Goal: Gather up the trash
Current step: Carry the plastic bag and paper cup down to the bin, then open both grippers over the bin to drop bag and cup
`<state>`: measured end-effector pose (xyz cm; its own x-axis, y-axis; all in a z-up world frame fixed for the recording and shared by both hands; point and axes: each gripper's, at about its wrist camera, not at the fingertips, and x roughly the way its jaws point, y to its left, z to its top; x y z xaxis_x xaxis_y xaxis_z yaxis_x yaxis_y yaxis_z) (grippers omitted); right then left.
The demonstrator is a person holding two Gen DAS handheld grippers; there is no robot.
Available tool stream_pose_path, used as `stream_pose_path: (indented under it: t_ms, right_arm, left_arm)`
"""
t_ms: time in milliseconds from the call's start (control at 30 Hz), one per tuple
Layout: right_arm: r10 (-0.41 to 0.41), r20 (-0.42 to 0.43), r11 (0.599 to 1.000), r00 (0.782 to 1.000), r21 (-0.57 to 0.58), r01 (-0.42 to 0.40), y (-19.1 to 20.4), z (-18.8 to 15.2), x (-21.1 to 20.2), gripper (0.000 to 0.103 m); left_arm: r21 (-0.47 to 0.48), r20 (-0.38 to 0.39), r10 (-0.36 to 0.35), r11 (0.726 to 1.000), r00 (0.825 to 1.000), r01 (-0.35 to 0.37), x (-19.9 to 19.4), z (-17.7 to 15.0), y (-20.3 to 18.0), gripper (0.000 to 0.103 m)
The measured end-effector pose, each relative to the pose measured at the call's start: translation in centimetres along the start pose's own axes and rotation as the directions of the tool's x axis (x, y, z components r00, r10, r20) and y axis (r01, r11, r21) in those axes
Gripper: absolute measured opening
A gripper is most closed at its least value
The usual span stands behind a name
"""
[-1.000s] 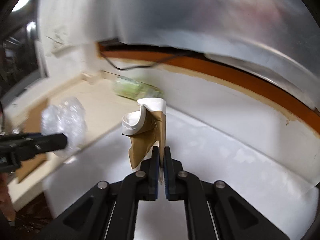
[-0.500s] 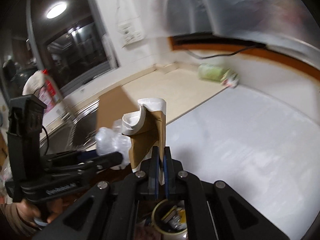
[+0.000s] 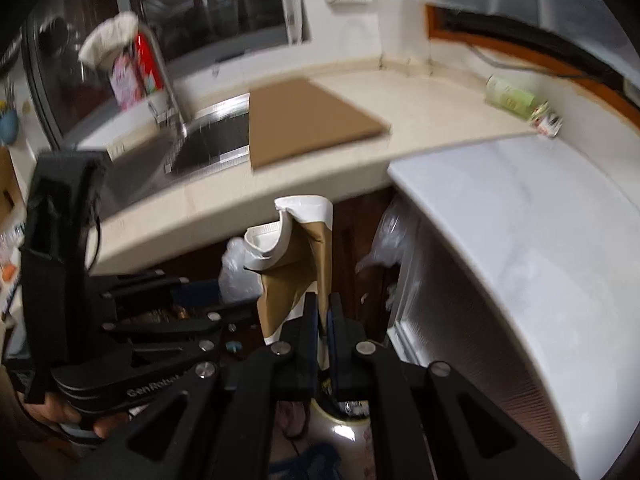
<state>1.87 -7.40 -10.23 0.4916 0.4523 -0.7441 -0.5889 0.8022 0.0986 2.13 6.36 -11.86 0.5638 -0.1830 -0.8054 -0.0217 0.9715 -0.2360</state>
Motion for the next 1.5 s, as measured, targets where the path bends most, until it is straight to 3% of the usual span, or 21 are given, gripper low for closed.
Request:
stream_pose_path:
  t_ms: [267, 533, 800, 1000, 1300, 1500]
  right_arm:
    - [-0.026, -0.166, 1.000, 0.986, 0.002, 0.026, -0.7, -3.9, 6.4, 0.004]
    - [-0.032, -0.297, 0.996, 0.954, 0.065, 0.054, -3.3, -6.9, 11.7, 0.004]
    - [-0.020, -0.412, 0.992, 0.911, 0.102, 0.068, -4.6, -9.6, 17.3, 0.004]
    - [-0.015, -0.503, 0.985, 0.864, 0.139, 0.098, -6.0, -11.4, 21.9, 0.004]
    - [-0.048, -0.566, 0.983, 0.823, 0.119, 0.139, -6.9, -12.9, 26.7, 0.005]
    - [0.011, -0.592, 0.976, 0.806, 0.181, 0.120, -7.8, -13.7, 28.8, 0.007]
  left_arm:
    - [-0.024, -0.085, 0.022, 0.999, 0.996, -0.024, 4.3, -3.6, 2.8, 0.031]
    - [-0.027, -0.184, 0.020, 0.999, 0.983, -0.025, 9.9, -5.1, 3.4, 0.031]
    - [-0.053, -0.273, 0.007, 0.998, 0.962, -0.022, 15.2, -7.3, 4.8, 0.031]
    - [-0.070, -0.332, -0.012, 0.997, 0.943, -0.012, 19.6, -7.8, 5.4, 0.031]
    - [-0.045, -0.397, -0.010, 0.999, 0.918, -0.008, 25.1, -8.4, 5.5, 0.032]
    - [-0.010, -0.422, 0.020, 1.000, 0.906, -0.026, 27.3, -8.7, 5.8, 0.036]
